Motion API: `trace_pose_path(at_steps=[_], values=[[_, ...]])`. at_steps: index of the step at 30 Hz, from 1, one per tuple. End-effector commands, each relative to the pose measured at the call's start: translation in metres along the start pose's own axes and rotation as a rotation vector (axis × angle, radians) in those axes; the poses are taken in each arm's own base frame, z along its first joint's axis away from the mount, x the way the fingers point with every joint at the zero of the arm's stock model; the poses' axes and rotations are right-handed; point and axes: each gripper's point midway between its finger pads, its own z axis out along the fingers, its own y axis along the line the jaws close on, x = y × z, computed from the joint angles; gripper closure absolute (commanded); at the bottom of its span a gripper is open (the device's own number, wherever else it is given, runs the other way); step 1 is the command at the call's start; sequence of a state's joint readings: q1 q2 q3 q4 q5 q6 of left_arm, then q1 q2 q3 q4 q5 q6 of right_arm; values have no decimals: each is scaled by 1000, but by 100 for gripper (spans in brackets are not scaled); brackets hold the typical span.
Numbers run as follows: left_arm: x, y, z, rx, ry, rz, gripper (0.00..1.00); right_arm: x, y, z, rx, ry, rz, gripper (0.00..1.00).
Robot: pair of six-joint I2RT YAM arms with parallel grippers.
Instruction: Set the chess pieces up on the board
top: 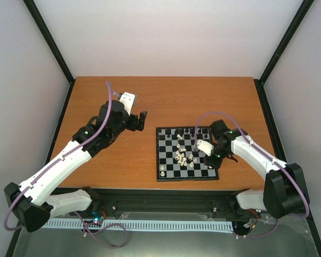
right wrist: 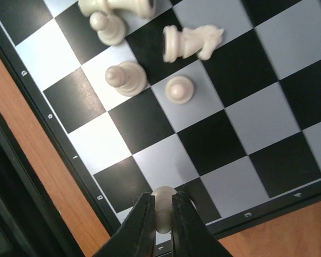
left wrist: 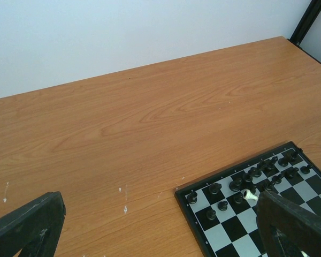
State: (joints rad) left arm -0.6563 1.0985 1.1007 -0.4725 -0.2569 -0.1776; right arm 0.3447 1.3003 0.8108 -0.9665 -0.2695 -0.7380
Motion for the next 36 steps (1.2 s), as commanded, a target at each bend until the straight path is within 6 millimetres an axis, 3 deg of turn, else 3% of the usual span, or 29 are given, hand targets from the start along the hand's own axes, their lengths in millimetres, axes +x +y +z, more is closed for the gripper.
trace_pose_path(at_steps=[1,9,17,30,36], values=[[-13,0,-3,4,-22,9,0,1,9,8,-39,7,-39,93],[-12,0,-2,4,-19,11,0,0,12,22,-66,14,-38,93],[-12,0,-2,6,-18,11,0,2,-3,28,4,43,-16,92],[-5,0,-2,4,11,19,0,3,3,33,-40,43,-10,92],[-4,0,-1,5,14,19,0,3,4,32,-41,39,-10,82]])
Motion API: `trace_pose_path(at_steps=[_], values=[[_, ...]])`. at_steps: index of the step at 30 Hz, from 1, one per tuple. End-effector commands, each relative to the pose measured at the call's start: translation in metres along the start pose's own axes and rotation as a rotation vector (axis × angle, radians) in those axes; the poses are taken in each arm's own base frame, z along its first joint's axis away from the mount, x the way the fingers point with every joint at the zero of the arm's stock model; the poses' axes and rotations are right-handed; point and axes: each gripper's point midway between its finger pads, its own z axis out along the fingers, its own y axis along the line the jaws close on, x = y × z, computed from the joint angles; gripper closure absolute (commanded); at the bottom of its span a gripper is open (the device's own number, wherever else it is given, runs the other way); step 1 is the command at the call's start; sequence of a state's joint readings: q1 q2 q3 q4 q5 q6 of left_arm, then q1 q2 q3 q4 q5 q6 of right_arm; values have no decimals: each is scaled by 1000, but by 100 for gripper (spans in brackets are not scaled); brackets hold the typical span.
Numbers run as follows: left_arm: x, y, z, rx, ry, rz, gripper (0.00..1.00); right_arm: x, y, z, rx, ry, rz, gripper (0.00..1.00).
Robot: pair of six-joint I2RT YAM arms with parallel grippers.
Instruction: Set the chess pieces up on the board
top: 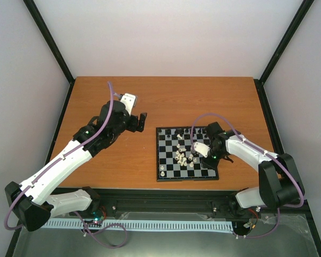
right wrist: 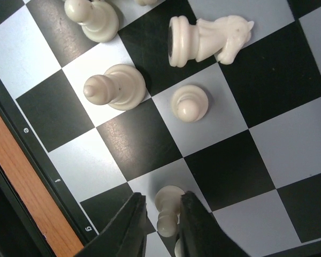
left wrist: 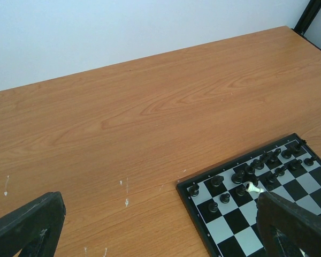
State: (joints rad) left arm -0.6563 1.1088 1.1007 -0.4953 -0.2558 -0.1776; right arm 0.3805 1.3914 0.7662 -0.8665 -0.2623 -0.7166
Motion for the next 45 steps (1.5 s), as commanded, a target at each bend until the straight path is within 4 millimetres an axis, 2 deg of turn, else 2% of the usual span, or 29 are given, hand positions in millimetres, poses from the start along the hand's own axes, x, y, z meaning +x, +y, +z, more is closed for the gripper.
trace_pose_path(at_steps=[1,4,8,11,15,20,32,38,45], values=[[-11,0,-4,10,-17,11,0,0,4,1,-11,-1,-6,80],[-11,0,-3,7,-15,12,0,-8,-1,-13,25,-29,-6,75],[-8,-2,0,11,-2,14,0,-27,-6,-43,78,-108,-2,68],[-7,-3,3,18,9,12,0,-47,-12,-60,101,-175,8,68],[-8,-3,1,17,6,12,0,-73,-22,-67,85,-232,32,75],[-7,-2,2,11,10,15,0,-100,-40,-61,97,-240,38,78],[-3,-4,7,15,25,20,0,-144,-65,-16,111,-172,30,79],[-3,-4,7,12,26,22,0,-153,-79,-2,152,-144,56,78],[-3,-6,7,25,29,20,0,-156,-85,8,165,-126,73,76]])
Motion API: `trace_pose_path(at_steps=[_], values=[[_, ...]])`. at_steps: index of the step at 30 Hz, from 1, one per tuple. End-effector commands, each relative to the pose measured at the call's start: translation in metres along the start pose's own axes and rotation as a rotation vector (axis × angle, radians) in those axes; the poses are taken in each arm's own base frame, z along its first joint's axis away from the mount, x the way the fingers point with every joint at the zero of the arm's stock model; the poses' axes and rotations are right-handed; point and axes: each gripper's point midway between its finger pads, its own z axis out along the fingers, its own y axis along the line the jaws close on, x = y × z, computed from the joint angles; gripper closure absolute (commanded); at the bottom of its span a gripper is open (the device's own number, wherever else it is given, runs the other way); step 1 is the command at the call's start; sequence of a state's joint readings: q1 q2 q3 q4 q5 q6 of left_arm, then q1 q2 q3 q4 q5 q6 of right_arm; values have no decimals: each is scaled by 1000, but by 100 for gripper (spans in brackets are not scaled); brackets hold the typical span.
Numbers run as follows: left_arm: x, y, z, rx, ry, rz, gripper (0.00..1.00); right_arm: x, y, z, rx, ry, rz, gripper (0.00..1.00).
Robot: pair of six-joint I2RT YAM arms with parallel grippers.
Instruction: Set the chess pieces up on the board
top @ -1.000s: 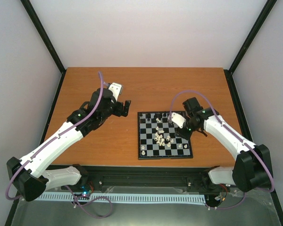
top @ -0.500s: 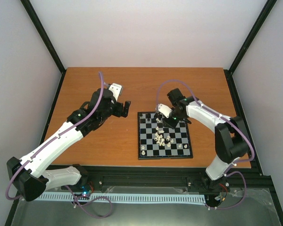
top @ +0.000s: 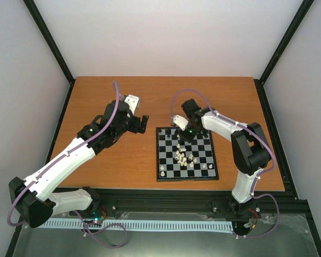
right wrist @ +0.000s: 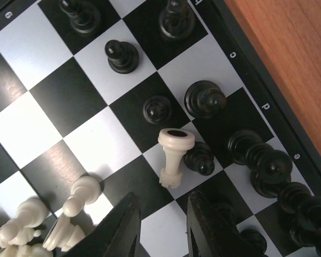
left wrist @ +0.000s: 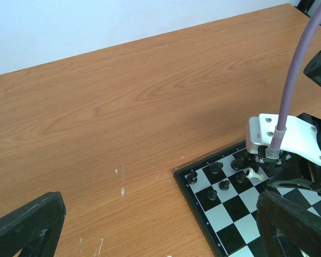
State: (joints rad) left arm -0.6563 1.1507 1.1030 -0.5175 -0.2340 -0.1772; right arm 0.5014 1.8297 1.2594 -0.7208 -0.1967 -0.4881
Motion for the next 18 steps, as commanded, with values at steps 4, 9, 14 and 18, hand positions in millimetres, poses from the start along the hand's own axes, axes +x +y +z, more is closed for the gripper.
trace_pose_path(at_steps=[4,9,14,18], values=[[-17,-1,-6,14,-35,5,0,-12,-5,6,35,-6,6,74],[-17,-1,-6,16,-35,5,0,-12,-5,10,31,-2,10,74],[-18,-2,-7,17,-36,5,0,-13,-5,13,35,1,13,74],[-18,-2,-8,18,-38,5,0,-16,-6,15,33,3,17,77]])
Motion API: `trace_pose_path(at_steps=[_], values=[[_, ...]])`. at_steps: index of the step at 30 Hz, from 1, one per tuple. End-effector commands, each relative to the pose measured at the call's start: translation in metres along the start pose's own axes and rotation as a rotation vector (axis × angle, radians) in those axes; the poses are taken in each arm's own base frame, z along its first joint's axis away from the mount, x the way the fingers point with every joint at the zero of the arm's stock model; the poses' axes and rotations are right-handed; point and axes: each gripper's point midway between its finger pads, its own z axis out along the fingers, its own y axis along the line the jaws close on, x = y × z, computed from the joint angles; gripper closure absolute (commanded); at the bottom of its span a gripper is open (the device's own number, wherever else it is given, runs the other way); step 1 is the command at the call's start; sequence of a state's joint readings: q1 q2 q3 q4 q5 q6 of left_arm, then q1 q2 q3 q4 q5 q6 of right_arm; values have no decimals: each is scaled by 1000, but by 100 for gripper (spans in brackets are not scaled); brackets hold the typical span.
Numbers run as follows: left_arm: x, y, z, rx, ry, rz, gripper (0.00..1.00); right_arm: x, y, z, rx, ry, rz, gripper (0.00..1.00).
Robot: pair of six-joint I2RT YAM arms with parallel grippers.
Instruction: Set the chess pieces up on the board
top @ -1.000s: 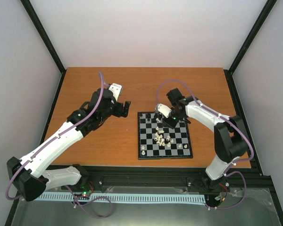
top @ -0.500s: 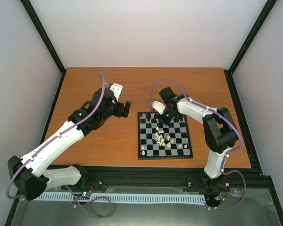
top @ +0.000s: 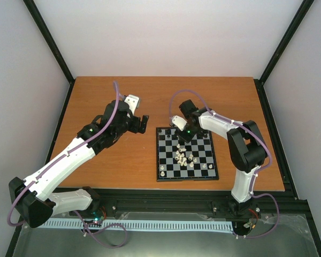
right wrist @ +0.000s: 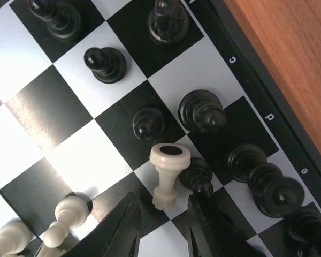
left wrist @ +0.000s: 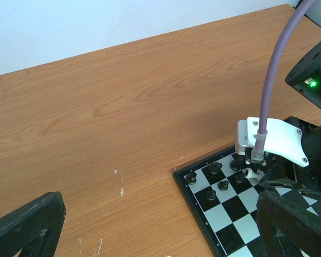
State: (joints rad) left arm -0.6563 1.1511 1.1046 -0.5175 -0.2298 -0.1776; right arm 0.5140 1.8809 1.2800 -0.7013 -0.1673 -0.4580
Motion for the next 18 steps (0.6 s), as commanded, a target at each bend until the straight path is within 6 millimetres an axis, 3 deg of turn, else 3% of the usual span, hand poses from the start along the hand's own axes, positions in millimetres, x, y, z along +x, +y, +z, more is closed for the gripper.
trace_pose_path(at_steps=[1,15,18], values=[[-18,-1,-7,14,-37,5,0,-14,-2,2,14,-20,-2,78],[-19,-1,-8,16,-40,5,0,-5,2,13,-12,17,15,82],[-18,-1,-8,16,-40,5,0,-4,3,13,-12,19,14,86]])
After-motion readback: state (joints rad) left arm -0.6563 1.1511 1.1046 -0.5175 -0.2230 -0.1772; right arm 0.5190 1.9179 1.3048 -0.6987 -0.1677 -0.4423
